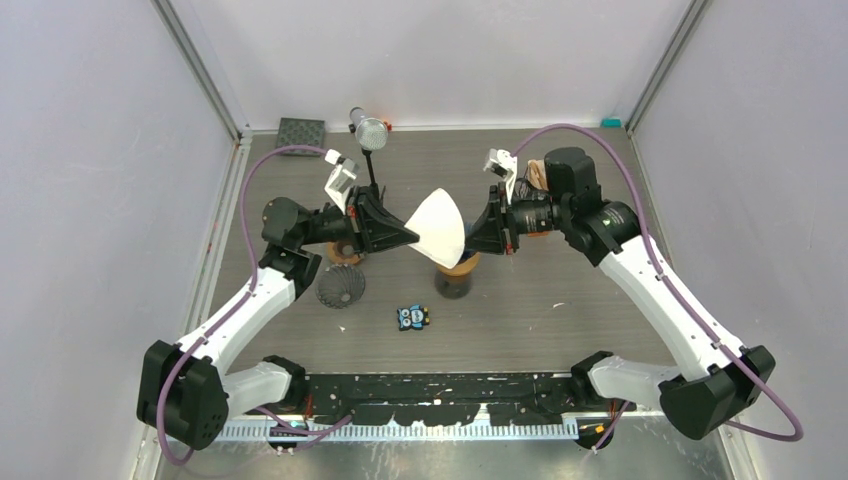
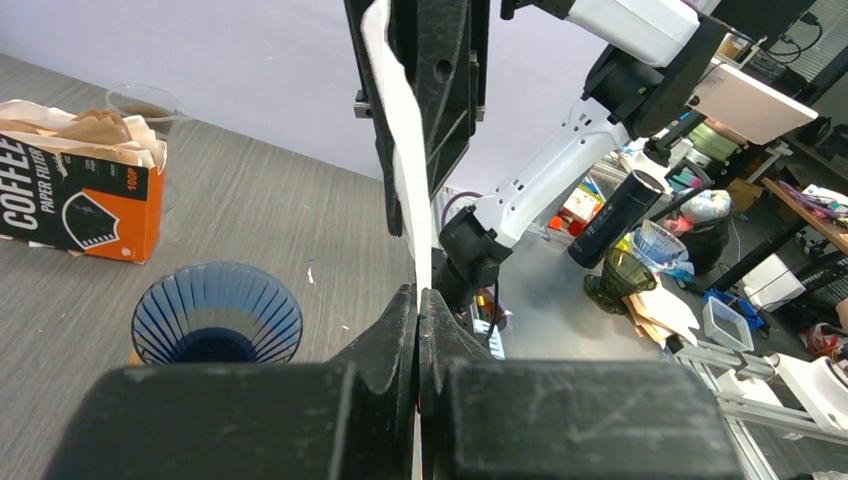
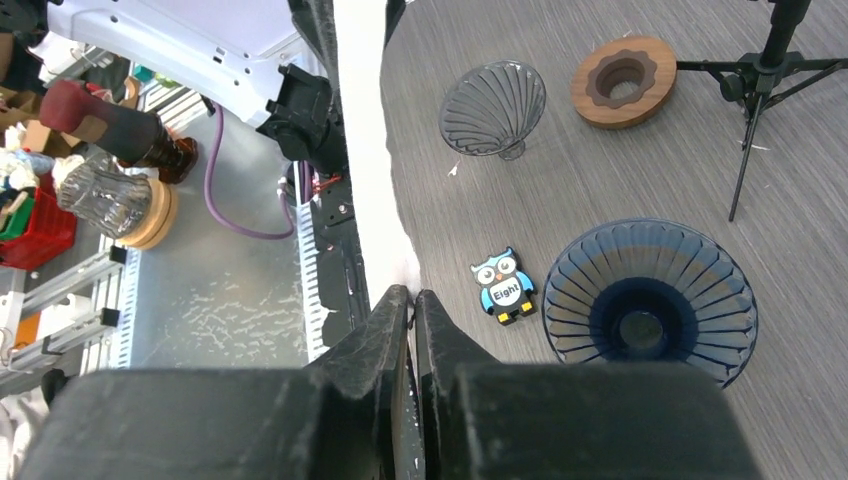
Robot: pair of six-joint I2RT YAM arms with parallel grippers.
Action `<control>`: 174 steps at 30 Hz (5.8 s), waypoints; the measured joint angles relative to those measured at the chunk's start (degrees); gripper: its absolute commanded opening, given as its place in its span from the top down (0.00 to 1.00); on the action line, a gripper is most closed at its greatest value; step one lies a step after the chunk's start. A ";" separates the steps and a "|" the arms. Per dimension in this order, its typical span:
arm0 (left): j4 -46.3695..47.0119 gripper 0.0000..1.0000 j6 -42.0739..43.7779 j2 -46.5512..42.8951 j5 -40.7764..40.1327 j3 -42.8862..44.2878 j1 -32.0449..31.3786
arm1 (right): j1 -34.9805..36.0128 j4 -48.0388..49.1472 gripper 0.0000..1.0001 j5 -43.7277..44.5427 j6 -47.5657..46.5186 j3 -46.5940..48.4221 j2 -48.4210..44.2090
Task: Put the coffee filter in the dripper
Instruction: Pick up the coffee filter from the coffee filter holder, then move the distractor to the center of the board.
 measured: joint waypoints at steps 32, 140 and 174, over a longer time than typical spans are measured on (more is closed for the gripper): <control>0.96 1.00 -1.11 0.00 -1.03 -1.33 0.13 | -0.15 6.84 0.89 -6.03 5.99 -1.66 2.40; -50.84 0.23 21.92 1.05 -32.48 18.10 -0.50 | 9.25 -3.10 0.99 53.42 14.36 11.26 6.32; -41.81 0.29 45.83 -5.79 -53.88 2.12 2.54 | 14.23 -2.21 1.00 64.00 17.90 14.51 14.75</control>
